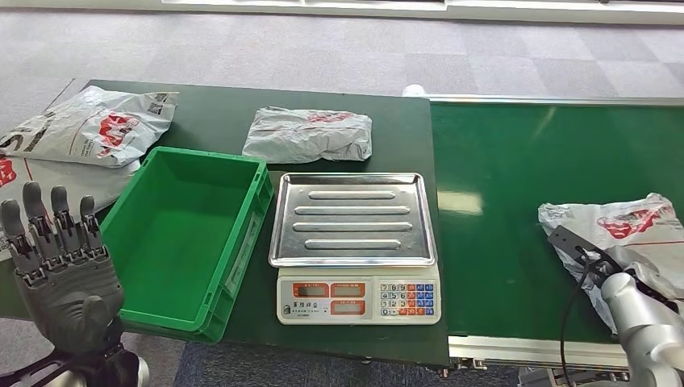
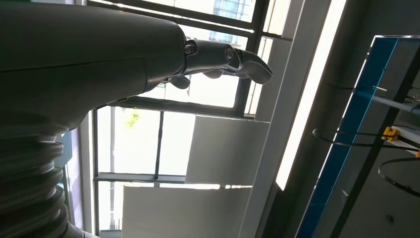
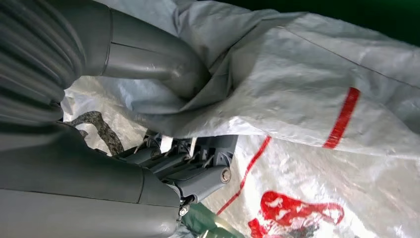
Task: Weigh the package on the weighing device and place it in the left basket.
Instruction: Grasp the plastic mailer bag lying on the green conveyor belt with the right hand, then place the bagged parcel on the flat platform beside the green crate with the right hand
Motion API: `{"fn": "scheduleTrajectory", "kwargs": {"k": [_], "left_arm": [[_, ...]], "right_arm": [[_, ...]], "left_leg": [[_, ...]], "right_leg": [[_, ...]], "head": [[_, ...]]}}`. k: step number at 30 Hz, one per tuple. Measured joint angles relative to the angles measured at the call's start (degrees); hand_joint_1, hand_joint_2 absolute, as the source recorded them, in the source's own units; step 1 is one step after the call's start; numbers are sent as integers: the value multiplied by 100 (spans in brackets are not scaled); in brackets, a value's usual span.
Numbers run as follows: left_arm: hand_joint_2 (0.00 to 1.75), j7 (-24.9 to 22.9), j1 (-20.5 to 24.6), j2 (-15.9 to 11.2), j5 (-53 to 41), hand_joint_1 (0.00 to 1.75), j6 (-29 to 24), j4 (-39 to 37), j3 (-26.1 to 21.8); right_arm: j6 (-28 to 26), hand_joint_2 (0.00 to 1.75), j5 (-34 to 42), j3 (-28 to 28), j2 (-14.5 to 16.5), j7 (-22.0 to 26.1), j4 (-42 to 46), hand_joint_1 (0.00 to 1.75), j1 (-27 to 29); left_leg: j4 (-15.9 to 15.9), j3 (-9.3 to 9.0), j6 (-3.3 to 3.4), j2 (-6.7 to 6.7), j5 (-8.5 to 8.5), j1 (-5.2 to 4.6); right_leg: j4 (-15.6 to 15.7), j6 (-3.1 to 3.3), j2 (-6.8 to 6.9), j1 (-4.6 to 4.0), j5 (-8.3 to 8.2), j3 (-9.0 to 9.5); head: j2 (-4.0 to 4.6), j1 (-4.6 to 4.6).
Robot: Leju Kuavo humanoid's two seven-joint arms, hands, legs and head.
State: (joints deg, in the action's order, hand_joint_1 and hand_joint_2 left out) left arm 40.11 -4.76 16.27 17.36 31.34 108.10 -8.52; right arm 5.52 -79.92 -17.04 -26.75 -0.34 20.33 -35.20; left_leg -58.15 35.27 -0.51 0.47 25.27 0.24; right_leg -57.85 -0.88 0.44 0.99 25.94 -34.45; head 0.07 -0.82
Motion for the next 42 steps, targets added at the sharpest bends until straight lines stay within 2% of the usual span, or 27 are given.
{"fn": "scheduleTrajectory", "kwargs": {"k": [8,11,15,17,20,24,28,32,35,37,40,42], "left_arm": [[175,1,-7,5,2,0,-28,57,-7],[175,-1,-12,7,9,0,-103,96,-7],[175,-125,-27,8,154,0,-156,220,-10],[175,-222,-31,9,221,0,-175,274,-13],[175,-287,-23,8,245,0,-144,272,-12],[175,-222,138,-17,234,0,-48,112,-1],[175,-77,294,-40,180,0,6,-56,17],[175,-29,329,-47,126,0,96,-184,88],[175,-23,366,-52,88,0,116,-288,171],[175,-17,380,-56,82,0,143,-352,206],[175,-14,419,-63,78,0,124,-451,294],[175,-14,475,-70,82,0,47,-527,349]], "right_arm": [[-120,175,-49,-46,110,44,381,175,219],[-575,175,-293,-61,183,-49,741,175,376],[-1770,175,-883,-47,321,-759,2016,175,647],[-1950,175,-981,10,375,-1062,2936,175,763],[-1891,175,-1011,254,442,-1002,4194,175,896],[-1497,175,-1019,1161,576,-560,5260,175,549],[-1299,175,-908,2265,924,326,5331,175,-217],[-906,175,-375,3364,1550,1296,4767,175,-1109],[-755,175,68,4206,2012,1588,4226,175,-1588],[-538,175,446,4607,2272,2016,3949,175,-1754],[-298,175,1045,5291,2818,2777,3479,175,-1796],[-294,175,1321,5807,3194,2960,3193,175,-1712]], "left_leg": [[0,0,0,1,0,0],[0,2,0,2,0,-1],[0,4,0,3,-1,-1],[1,2,-1,1,-1,-1],[5,4,-1,-6,-1,-1],[9,-6,-6,-49,-2,-1],[11,-18,-14,-76,-10,1],[11,-22,-25,-78,-19,12],[10,-25,-29,-63,-21,17],[11,-22,-32,-41,-23,26],[12,-27,-44,-53,-14,31],[11,-30,-49,-66,-9,31]], "right_leg": [[0,0,1,1,0,1],[0,0,1,1,0,1],[-1,0,2,1,0,0],[-2,1,1,-1,1,0],[-2,2,-8,0,1,-3],[-3,8,-53,-1,-6,-10],[-4,16,-75,-7,-18,-9],[-7,23,-82,-16,-24,-12],[-7,28,-67,-24,-22,-8],[-7,34,-45,-30,-16,-1],[-7,38,-65,-33,-13,-3],[-7,40,-79,-36,-12,-9]], "head": [[0,0],[0,1],[0,1],[0,1],[0,1],[0,0],[0,-1],[0,-1],[0,-2],[0,0],[0,-1],[0,-2]]}}
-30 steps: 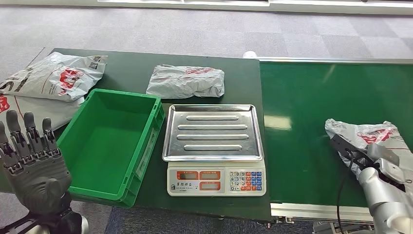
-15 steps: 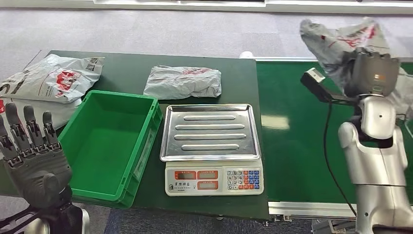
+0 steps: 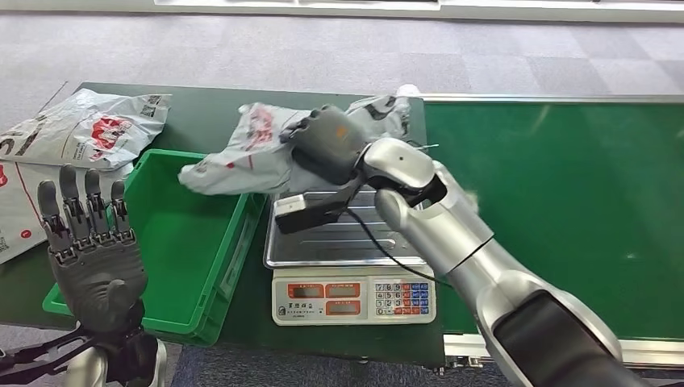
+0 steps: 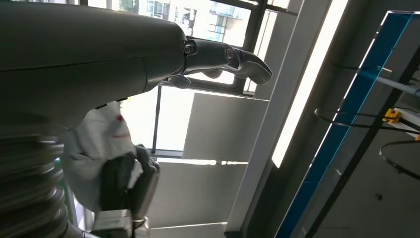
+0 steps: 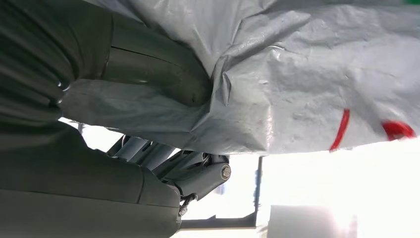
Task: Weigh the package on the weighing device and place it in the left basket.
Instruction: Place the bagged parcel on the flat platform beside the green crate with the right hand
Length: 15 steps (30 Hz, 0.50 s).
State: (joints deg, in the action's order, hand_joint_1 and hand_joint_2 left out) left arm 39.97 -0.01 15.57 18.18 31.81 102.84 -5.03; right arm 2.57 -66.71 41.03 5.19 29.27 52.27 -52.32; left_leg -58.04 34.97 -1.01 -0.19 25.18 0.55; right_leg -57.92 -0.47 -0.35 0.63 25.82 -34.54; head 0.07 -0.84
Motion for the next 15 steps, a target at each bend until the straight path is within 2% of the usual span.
{"fn": "scheduleTrajectory", "kwargs": {"k": [4,15], "left_arm": [[175,4,73,-13,53,0,-88,-123,78],[175,5,124,-19,89,0,-161,-249,95]], "right_arm": [[-5,175,316,634,410,-16,-316,175,80],[25,175,537,1139,550,-9,-562,175,28]], "left_leg": [[0,6,0,22,0,1],[-4,5,1,19,1,-1]], "right_leg": [[0,6,27,-5,10,3],[1,3,19,0,5,5]], "head": [[0,0],[0,1]]}}
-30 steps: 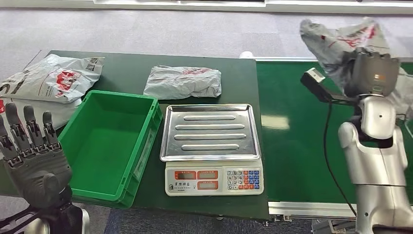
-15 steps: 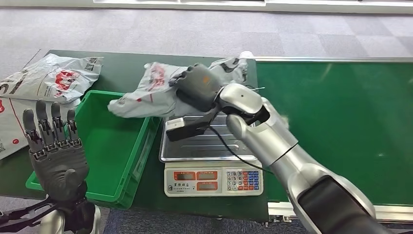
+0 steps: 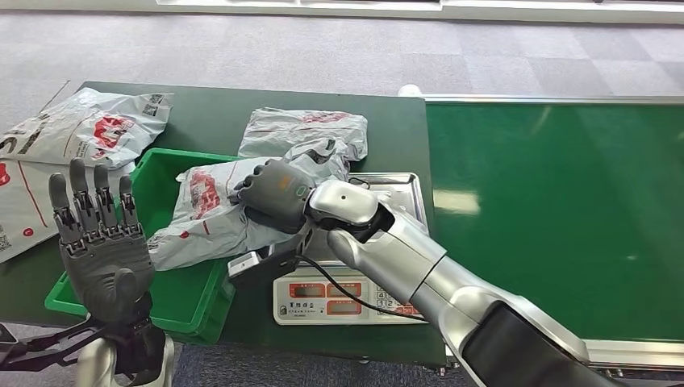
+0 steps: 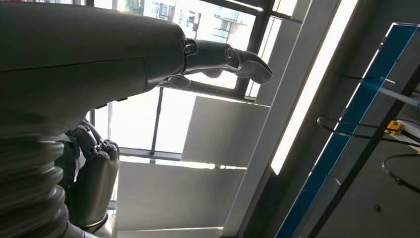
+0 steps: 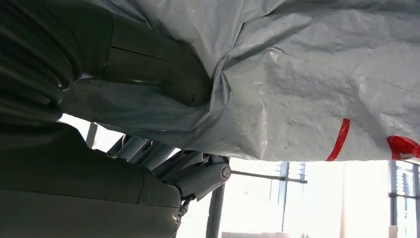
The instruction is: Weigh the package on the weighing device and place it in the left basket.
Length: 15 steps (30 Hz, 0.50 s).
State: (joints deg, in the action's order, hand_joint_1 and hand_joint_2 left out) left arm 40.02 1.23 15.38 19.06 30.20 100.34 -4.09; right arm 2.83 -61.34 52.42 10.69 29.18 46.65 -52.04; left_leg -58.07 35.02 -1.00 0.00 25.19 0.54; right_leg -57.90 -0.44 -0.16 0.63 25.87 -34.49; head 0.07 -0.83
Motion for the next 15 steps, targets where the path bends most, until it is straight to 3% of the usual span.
{"fn": "scheduleTrajectory", "kwargs": {"k": [6,7,9,10,11,13,15], "left_arm": [[175,1,18,-4,64,0,-131,-68,-1],[175,1,18,-4,64,0,-131,-75,-2],[175,2,19,-4,63,0,-130,-81,-4],[175,2,18,-4,60,0,-129,-81,-5],[175,2,18,-4,55,0,-128,-80,-8],[175,5,16,-4,32,0,-125,-79,-12],[175,8,13,-4,4,0,-117,-75,-21]], "right_arm": [[37,175,214,256,203,-73,-154,175,-32],[24,175,243,296,235,-83,-198,143,-52],[3,175,291,363,291,-80,-281,56,-87],[-5,131,310,391,317,-82,-316,12,-98],[-15,87,331,414,343,-96,-347,0,-106],[-52,0,394,457,386,-175,-405,0,-122],[-155,0,490,474,403,-333,-442,0,-155]], "left_leg": [[1,-1,-3,-3,0,1],[1,-1,-3,-2,0,1],[2,0,-3,-2,0,1],[2,0,-3,-2,0,1],[2,0,-3,-2,0,1],[2,0,-4,-2,0,1],[1,0,-5,-2,-1,1]], "right_leg": [[0,5,-7,-11,0,-3],[0,6,-6,-12,0,-2],[0,6,-7,-13,0,-2],[0,6,-7,-13,0,-2],[0,6,-7,-12,0,-2],[0,6,-6,-12,0,-1],[0,6,-4,-11,0,0]], "head": [[0,0],[0,0],[0,0],[0,0],[0,0],[0,0],[0,0]]}}
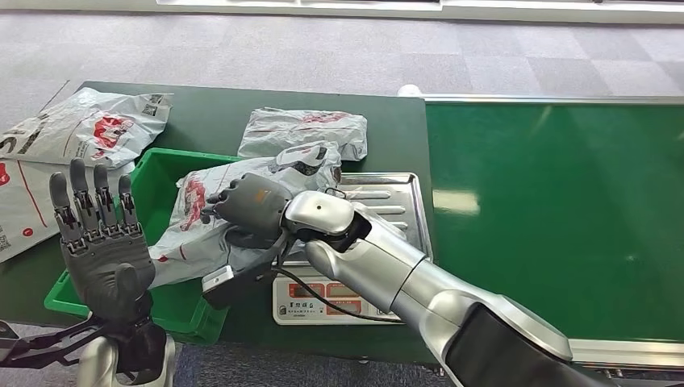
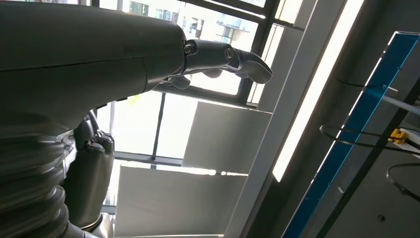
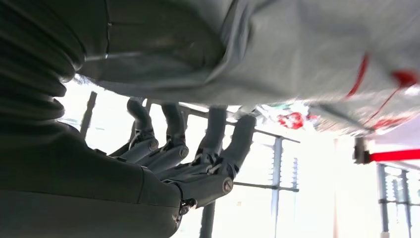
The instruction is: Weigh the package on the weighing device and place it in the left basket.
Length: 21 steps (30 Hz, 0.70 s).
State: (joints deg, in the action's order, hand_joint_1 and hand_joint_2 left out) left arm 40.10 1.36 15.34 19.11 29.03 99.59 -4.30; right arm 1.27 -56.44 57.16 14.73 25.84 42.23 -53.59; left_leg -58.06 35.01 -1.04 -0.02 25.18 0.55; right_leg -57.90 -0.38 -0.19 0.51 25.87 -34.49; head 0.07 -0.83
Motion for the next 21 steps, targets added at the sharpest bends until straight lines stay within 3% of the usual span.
{"fn": "scheduleTrajectory", "kwargs": {"k": [5,11,16,21], "left_arm": [[175,2,-21,6,-87,0,121,15,-107],[175,5,-47,11,-122,0,232,16,-260],[175,7,-45,11,-95,0,230,16,-287],[175,7,-33,10,-88,0,219,16,-287]], "right_arm": [[-548,0,692,-414,-210,-245,331,0,-139],[-279,0,2515,-2348,-864,471,2077,0,122],[-130,0,2577,-3432,-1147,621,3206,0,579],[-91,0,2518,-3893,-1204,663,3785,0,884]], "left_leg": [[-7,0,-1,4,-2,0],[-13,3,6,21,2,-1],[-13,1,10,15,6,-9],[-11,-1,8,8,5,-6]], "right_leg": [[0,-1,6,2,-2,1],[2,-3,20,10,-3,9],[3,-5,17,11,-3,6],[3,-5,11,6,-3,4]], "head": [[0,0],[0,0],[0,0],[0,0]]}}
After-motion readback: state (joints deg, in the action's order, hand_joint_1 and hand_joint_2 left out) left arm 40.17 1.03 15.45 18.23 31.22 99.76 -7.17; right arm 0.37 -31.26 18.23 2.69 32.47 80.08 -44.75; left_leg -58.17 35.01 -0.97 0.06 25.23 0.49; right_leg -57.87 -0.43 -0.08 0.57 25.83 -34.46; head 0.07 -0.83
